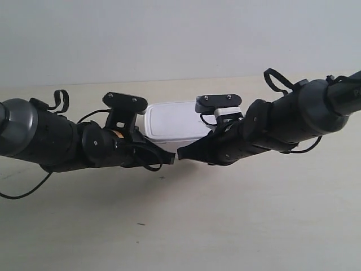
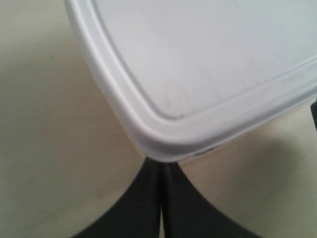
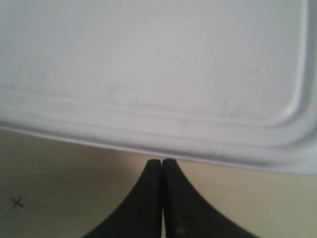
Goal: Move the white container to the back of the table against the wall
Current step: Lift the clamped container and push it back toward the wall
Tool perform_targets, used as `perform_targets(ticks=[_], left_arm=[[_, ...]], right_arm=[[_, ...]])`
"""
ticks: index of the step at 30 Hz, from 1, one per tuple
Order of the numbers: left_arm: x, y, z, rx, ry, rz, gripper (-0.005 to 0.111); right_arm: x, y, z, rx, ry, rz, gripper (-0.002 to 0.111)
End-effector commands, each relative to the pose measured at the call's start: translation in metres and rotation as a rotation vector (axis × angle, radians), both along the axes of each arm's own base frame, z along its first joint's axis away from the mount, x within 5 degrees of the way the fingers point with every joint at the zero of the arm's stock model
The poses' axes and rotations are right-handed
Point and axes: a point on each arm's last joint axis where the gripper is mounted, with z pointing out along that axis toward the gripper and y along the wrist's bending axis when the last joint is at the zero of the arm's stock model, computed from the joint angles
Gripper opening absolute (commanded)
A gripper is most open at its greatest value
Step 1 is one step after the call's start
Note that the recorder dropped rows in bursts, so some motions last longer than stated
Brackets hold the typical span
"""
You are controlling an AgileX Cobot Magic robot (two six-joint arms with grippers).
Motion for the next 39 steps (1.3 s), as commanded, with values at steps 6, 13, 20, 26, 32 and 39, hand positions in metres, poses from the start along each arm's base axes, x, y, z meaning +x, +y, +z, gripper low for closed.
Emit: perform_targets(ticks=[6, 13, 20, 26, 32, 39], left_arm=[[0.019, 0.007, -0.010, 0.006, 0.015, 0.023, 0.000], [0.032, 0.010, -0.003, 0.008, -0.025, 0.027, 0.000], [0.043, 0.004, 0.011, -0.016, -0.069, 0.022, 0.000], [0.049, 0.000, 0.014, -0.022, -0.082, 0.016, 0.000], [0.058, -0.004, -0.004, 0.001, -0.068, 0.005, 0.000], [0.071, -0.004, -0.013, 0.016, -0.112, 0.020, 0.000]], right_arm=[[0.019, -0.005, -0.001, -0.001, -0.023, -0.016, 0.000], [0.031, -0.024, -0.003, -0.022, -0.030, -0.042, 0.000], [0.036, -0.031, -0.002, -0.036, -0.060, -0.051, 0.000], [0.045, -0.026, 0.004, -0.021, -0.074, -0.042, 0.000], [0.055, -0.020, 0.005, -0.007, -0.080, -0.034, 0.000], [0.063, -0.017, 0.002, -0.007, -0.088, -0.032, 0.000]])
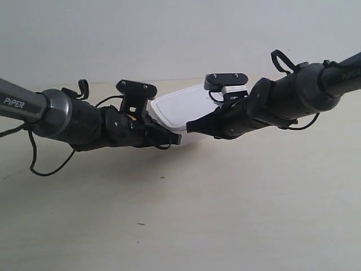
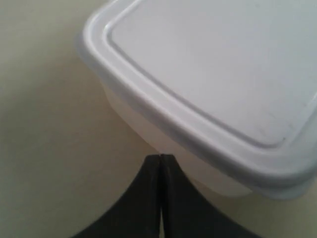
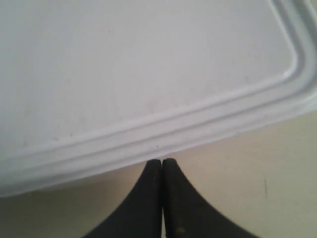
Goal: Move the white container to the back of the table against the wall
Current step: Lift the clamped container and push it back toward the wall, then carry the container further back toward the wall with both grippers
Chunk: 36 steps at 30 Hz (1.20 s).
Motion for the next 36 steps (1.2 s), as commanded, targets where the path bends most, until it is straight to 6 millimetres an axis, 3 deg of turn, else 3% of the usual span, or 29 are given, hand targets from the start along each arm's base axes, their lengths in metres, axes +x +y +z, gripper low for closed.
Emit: perform_targets(ticks=[1, 10, 18, 29, 36], left_arm=[[0.014, 0.002, 0.002, 0.004, -0.056, 0.016, 0.000], [0.036, 0.015, 0.013, -0.009, -0.081, 0.042, 0.000], [0.048, 0.016, 0.018, -0.002, -0.111, 0.032, 0.000], [0.057, 0.012, 0.006, 0.015, -0.111, 0.017, 0.000], [0.061, 0.022, 0.008, 0.025, -0.137, 0.043, 0.000]], right_arm=[[0.007, 0.001, -0.004, -0.013, -0.013, 0.012, 0.000], [0.021, 0.008, -0.016, -0.009, -0.004, 0.019, 0.000], [0.031, 0.013, -0.011, 0.003, -0.032, 0.022, 0.000], [0.049, 0.022, -0.007, 0.027, -0.058, 0.037, 0.000], [0.060, 0.028, -0.006, 0.044, -0.069, 0.041, 0.000]])
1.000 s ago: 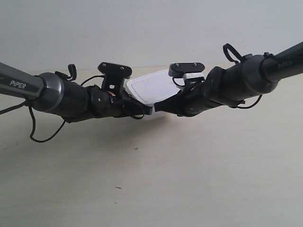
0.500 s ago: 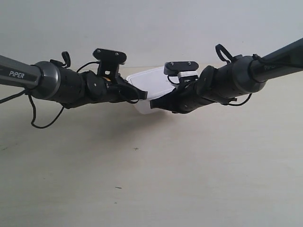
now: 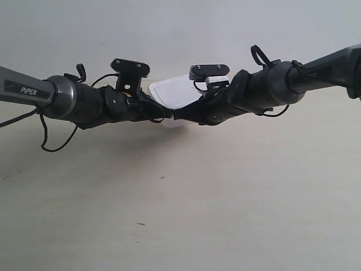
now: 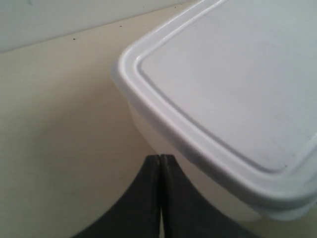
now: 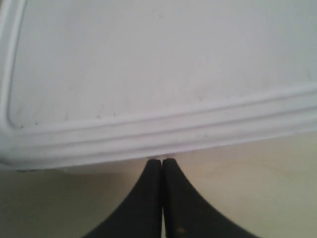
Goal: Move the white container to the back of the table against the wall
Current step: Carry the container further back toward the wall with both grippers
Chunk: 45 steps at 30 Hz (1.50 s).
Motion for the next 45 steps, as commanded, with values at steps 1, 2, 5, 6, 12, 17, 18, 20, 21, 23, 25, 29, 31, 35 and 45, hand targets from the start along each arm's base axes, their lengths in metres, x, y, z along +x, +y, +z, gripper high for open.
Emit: perform_targets(ticks=[1, 2, 5, 6, 12, 17, 18, 20, 21, 23, 25, 29, 31, 35, 45], left_arm=[[0.003, 0.004, 0.002, 0.013, -0.022, 0.004, 0.000], [0.004, 0.007, 0.002, 0.019, -0.024, 0.008, 0.000], [0.007, 0.017, 0.002, 0.021, -0.025, 0.028, 0.000], [0.008, 0.021, 0.002, 0.023, -0.027, 0.039, 0.000], [0.008, 0.056, -0.004, 0.051, -0.009, 0.098, 0.000], [0.004, 0.057, -0.007, 0.084, -0.035, 0.089, 0.000], [0.004, 0.057, -0.007, 0.084, -0.036, 0.089, 0.000], [0.004, 0.057, -0.007, 0.089, -0.037, 0.084, 0.000], [0.004, 0.057, -0.007, 0.095, -0.040, 0.077, 0.000], [0.004, 0.057, -0.007, 0.100, -0.041, 0.072, 0.000], [0.004, 0.057, -0.007, 0.104, -0.043, 0.067, 0.000], [0.003, 0.047, -0.007, 0.122, -0.052, 0.019, 0.000], [0.003, 0.037, -0.005, 0.130, -0.068, -0.014, 0.000], [0.011, 0.027, 0.005, 0.111, -0.094, -0.024, 0.000], [0.015, 0.024, 0.012, 0.119, -0.085, -0.060, 0.000]], right_arm=[[0.010, 0.004, 0.003, 0.013, -0.024, 0.000, 0.000], [0.011, 0.005, 0.004, 0.016, -0.029, 0.000, 0.000], [0.014, 0.007, 0.000, 0.017, -0.021, 0.006, 0.000], [0.015, 0.007, -0.001, 0.019, -0.019, 0.005, 0.000], [0.019, 0.007, 0.002, 0.021, -0.066, -0.016, 0.000], [0.028, 0.011, 0.006, 0.037, -0.084, -0.011, 0.000], [0.032, 0.014, 0.005, 0.045, -0.078, -0.003, 0.000], [0.037, 0.017, 0.003, 0.059, -0.082, -0.010, 0.000], [0.040, 0.018, 0.002, 0.062, -0.084, -0.008, 0.000], [0.045, 0.021, -0.001, 0.078, -0.084, -0.019, 0.000], [0.050, 0.023, 0.000, 0.085, -0.099, -0.019, 0.000], [0.050, 0.023, -0.001, 0.088, -0.081, -0.013, 0.000], [0.050, 0.021, -0.002, 0.085, -0.064, -0.009, 0.000], [0.052, 0.009, -0.005, 0.083, -0.022, -0.015, 0.000], [0.061, -0.003, -0.001, 0.085, -0.085, -0.067, 0.000]])
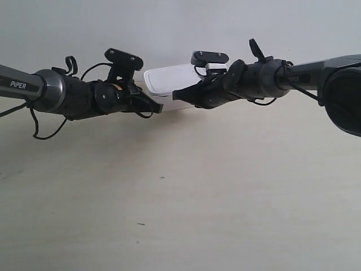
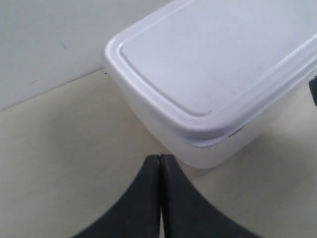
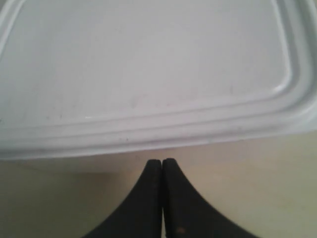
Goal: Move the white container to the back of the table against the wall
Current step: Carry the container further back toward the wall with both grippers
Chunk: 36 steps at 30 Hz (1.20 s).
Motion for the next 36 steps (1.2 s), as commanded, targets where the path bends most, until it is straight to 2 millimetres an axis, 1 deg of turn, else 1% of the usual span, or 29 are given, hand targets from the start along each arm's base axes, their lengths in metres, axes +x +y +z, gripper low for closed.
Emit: perform_targets(ticks=[1, 8, 12, 16, 17, 20, 25, 31, 33, 36], left_arm=[[0.001, -0.001, 0.003, 0.018, -0.007, -0.022, 0.000], [0.001, -0.001, 0.003, 0.023, -0.008, -0.027, 0.000], [-0.001, 0.001, 0.000, 0.037, -0.041, -0.016, 0.000], [-0.007, 0.004, -0.008, 0.056, -0.045, -0.017, 0.000], [-0.009, 0.005, -0.011, 0.061, -0.049, -0.011, 0.000], [-0.012, 0.007, -0.013, 0.081, -0.075, -0.017, 0.000], [-0.011, 0.007, -0.012, 0.079, -0.096, -0.010, 0.000], [-0.010, 0.005, -0.009, 0.070, -0.123, -0.031, 0.000], [-0.007, 0.003, -0.005, 0.042, -0.127, -0.029, 0.000], [-0.003, 0.000, -0.001, 0.036, -0.100, -0.042, 0.000]], right_arm=[[0.005, -0.002, 0.005, -0.003, -0.048, -0.016, 0.000], [0.011, 0.001, 0.018, 0.005, -0.089, -0.007, 0.000], [0.012, 0.002, 0.018, 0.007, -0.089, -0.004, 0.000], [0.012, 0.001, 0.004, -0.007, -0.072, -0.003, 0.000], [0.012, 0.001, -0.003, -0.012, -0.068, -0.008, 0.000], [0.013, 0.000, -0.010, -0.019, -0.075, -0.017, 0.000], [0.015, -0.001, -0.009, -0.047, -0.109, -0.002, 0.000], [0.014, 0.000, -0.008, -0.049, -0.105, 0.006, 0.000], [0.011, 0.001, -0.007, -0.049, -0.065, 0.036, 0.000], [0.007, -0.004, 0.004, -0.055, -0.003, 0.083, 0.000]])
